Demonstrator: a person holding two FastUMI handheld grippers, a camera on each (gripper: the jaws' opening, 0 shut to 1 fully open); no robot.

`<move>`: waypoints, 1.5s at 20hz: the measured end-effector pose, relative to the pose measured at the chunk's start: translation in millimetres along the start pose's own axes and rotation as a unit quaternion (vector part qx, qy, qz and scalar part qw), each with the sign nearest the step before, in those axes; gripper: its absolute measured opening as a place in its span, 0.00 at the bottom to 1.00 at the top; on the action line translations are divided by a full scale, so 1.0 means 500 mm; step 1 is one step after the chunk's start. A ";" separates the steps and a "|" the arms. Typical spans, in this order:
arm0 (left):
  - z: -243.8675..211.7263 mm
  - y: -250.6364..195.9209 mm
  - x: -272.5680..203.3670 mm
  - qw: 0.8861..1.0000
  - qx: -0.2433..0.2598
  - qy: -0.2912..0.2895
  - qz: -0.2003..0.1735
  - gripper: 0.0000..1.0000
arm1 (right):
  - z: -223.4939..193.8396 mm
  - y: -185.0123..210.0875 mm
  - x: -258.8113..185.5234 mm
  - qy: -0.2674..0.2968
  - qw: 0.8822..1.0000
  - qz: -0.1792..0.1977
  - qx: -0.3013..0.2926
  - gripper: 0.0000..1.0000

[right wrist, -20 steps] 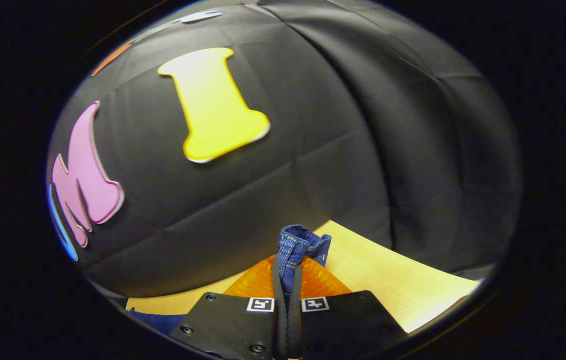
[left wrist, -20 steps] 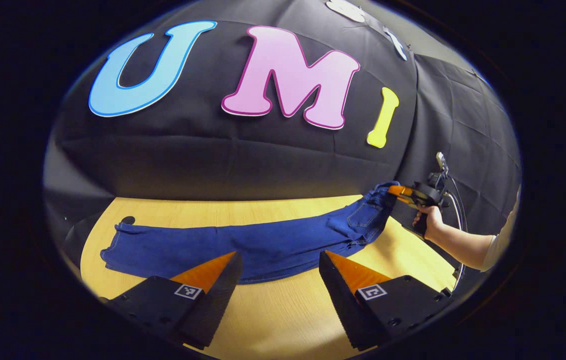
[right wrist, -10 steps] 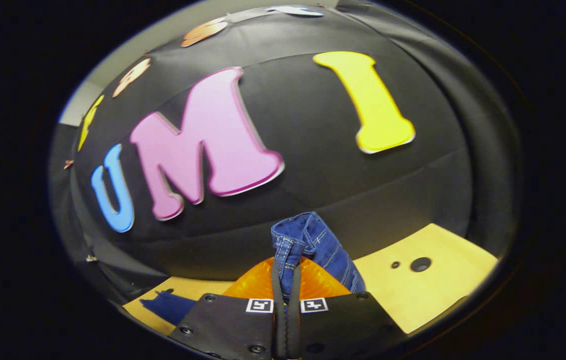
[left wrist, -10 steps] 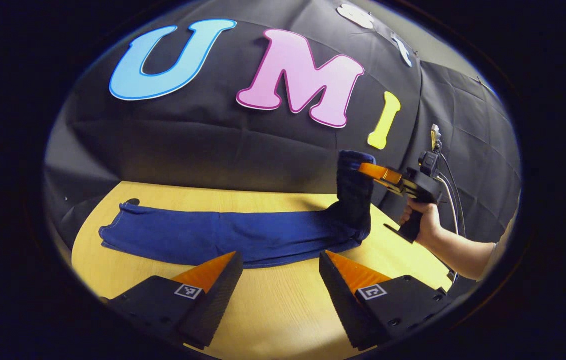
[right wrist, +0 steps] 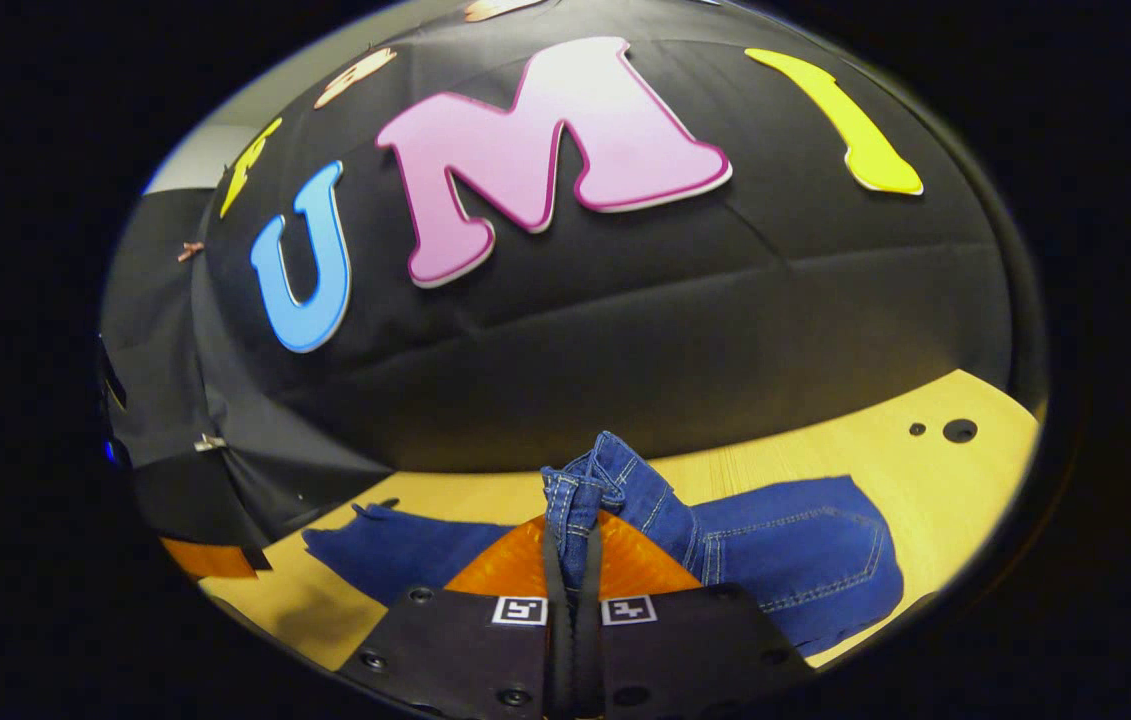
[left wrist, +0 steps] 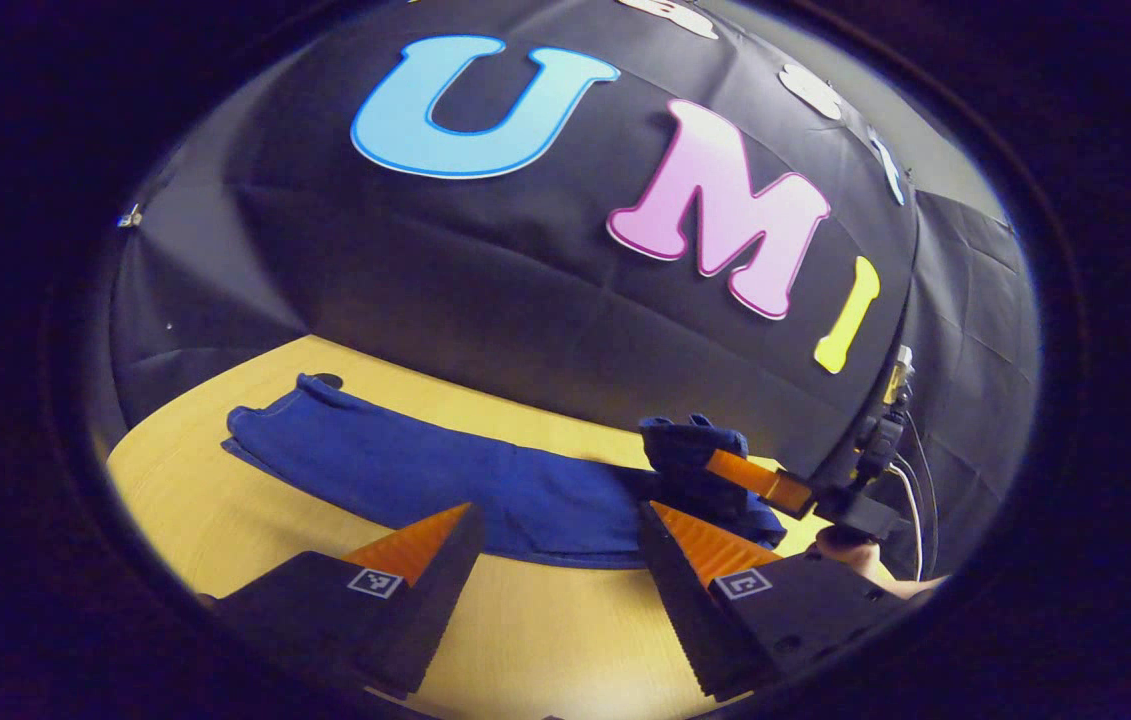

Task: Grasp the waist and the cuffs of the jeans and fold them to make the two legs overlap; first hold the waist and fold one-third of the jeans toward the cuffs, then hold the cuffs and fold the remaining one-third in the same direction to finish folding.

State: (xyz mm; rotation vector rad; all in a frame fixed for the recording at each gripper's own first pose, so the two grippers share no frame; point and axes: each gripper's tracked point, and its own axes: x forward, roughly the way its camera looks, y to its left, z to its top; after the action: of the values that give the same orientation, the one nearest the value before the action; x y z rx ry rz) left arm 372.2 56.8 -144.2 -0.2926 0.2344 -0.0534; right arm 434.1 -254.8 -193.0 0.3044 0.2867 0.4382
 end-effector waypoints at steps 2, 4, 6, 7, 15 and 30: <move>0.021 0.082 0.005 0.999 -0.006 -0.013 0.040 0.97 | -0.026 0.010 0.002 0.019 1.000 0.012 0.014 0.10; 0.051 0.174 -0.003 0.996 -0.006 -0.033 0.081 0.97 | -0.071 0.038 -0.004 0.031 0.999 0.024 0.027 0.31; 0.082 0.277 -0.003 0.991 0.003 -0.049 0.126 0.97 | -0.076 0.041 -0.009 0.034 0.999 0.014 0.003 0.63; 0.096 0.327 0.000 0.988 0.006 -0.052 0.148 0.97 | -0.074 0.038 -0.016 0.033 0.999 0.007 -0.009 0.80; 0.060 0.551 0.114 0.975 0.000 0.017 0.221 0.97 | -0.079 -0.034 -0.092 0.042 0.997 -0.057 -0.005 0.97; 0.000 0.521 0.184 0.982 -0.058 0.083 0.161 0.73 | -0.170 -0.146 -0.216 0.102 0.982 -0.128 0.091 0.98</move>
State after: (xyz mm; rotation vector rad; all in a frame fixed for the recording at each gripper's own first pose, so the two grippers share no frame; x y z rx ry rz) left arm 466.4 298.0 -240.8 -0.3646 0.4492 0.2581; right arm 339.1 -347.8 -273.8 0.3955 0.5623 0.1877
